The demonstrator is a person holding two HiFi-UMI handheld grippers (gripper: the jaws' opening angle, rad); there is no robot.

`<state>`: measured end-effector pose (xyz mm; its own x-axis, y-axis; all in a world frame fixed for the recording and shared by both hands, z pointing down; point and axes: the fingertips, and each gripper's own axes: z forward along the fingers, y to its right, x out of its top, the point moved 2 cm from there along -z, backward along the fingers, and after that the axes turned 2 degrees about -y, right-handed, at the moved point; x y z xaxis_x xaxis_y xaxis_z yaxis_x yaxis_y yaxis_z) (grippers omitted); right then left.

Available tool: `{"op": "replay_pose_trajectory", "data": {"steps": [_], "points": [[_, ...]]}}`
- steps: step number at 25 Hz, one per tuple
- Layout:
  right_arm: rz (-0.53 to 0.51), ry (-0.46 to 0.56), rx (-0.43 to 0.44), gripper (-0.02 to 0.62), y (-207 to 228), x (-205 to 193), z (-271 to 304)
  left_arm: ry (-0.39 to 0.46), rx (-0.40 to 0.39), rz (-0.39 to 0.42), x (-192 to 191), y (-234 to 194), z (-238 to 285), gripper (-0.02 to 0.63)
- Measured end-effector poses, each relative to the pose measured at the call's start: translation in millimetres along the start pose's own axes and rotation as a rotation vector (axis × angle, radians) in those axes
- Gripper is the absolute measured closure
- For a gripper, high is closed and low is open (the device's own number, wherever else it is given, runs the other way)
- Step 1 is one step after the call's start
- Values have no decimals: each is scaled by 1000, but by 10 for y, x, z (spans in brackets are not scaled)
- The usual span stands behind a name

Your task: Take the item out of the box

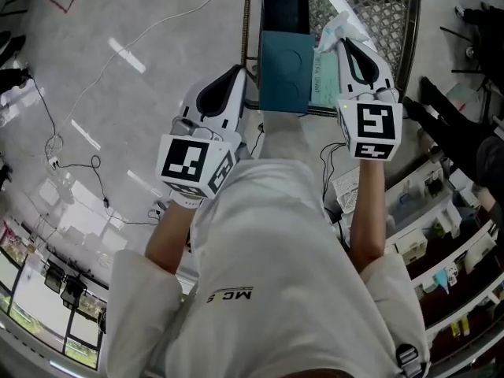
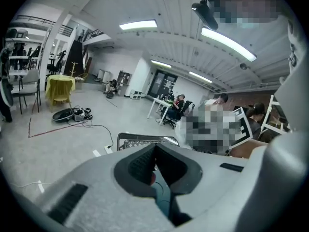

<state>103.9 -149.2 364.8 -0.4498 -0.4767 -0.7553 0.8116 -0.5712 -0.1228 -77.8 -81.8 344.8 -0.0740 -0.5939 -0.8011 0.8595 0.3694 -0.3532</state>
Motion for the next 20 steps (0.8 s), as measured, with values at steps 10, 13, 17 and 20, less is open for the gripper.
{"op": "replay_pose_trajectory", "data": {"steps": [10, 13, 17, 20], "points": [[155, 235, -168, 577, -64, 216, -1033, 87, -18, 90, 373, 327, -379, 583], [204, 294, -191, 577, -82, 216, -1267, 104, -25, 107, 407, 440, -441, 583], [223, 371, -204, 577, -175, 293, -1453, 127, -29, 117, 457, 443, -525, 583], [223, 399, -199, 577, -243, 294, -1558, 142, -30, 116, 457, 469, -570, 583]]}}
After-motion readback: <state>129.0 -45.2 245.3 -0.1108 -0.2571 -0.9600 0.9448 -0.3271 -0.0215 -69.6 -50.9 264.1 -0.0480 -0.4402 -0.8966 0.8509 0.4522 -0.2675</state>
